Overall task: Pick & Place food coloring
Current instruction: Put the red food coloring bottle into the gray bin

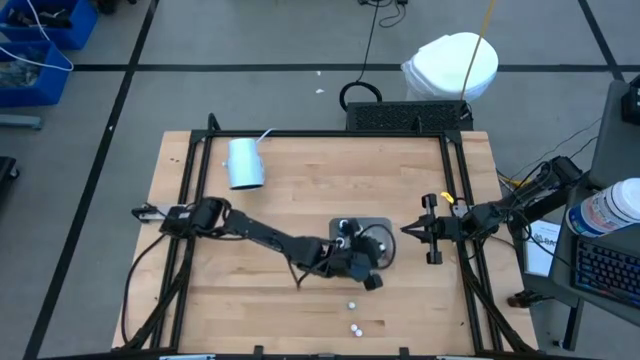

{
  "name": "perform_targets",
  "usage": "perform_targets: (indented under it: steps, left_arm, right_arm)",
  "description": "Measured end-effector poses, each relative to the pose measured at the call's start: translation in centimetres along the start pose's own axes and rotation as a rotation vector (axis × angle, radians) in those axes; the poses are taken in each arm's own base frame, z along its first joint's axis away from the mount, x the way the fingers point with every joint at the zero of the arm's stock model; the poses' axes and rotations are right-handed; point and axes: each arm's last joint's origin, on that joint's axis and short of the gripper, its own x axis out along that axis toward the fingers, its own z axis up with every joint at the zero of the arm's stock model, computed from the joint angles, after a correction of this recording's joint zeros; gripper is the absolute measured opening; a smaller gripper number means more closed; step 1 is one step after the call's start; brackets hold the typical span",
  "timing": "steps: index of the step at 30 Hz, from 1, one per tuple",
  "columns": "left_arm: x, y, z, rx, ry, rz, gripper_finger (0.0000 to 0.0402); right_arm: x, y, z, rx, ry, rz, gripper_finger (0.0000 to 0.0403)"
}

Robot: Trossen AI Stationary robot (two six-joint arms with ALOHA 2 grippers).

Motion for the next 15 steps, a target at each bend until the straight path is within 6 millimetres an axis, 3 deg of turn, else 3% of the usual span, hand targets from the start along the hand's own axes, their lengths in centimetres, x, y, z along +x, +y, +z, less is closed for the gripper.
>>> perform_targets:
  steps: [7,12,15]
  left_arm:
    - [-1.1,-2.0,-0.8,-0.062,-0.029,0.023,0.007]
    - [-0.3,-3.3,-2.8,-0.134,-0.091,0.169,0.007]
    - [0.1,-3.7,-3.6,-0.133,-0.092,0.166,0.007]
  right_arm:
    - [0.0,0.0,0.0,0.007,0.0,0.0,0.0]
    - [0.0,0.0,0.0,0.006,0.0,0.001,0.0]
    - [0.0,0.0,0.0,0.008,0.003,0.001,0.0]
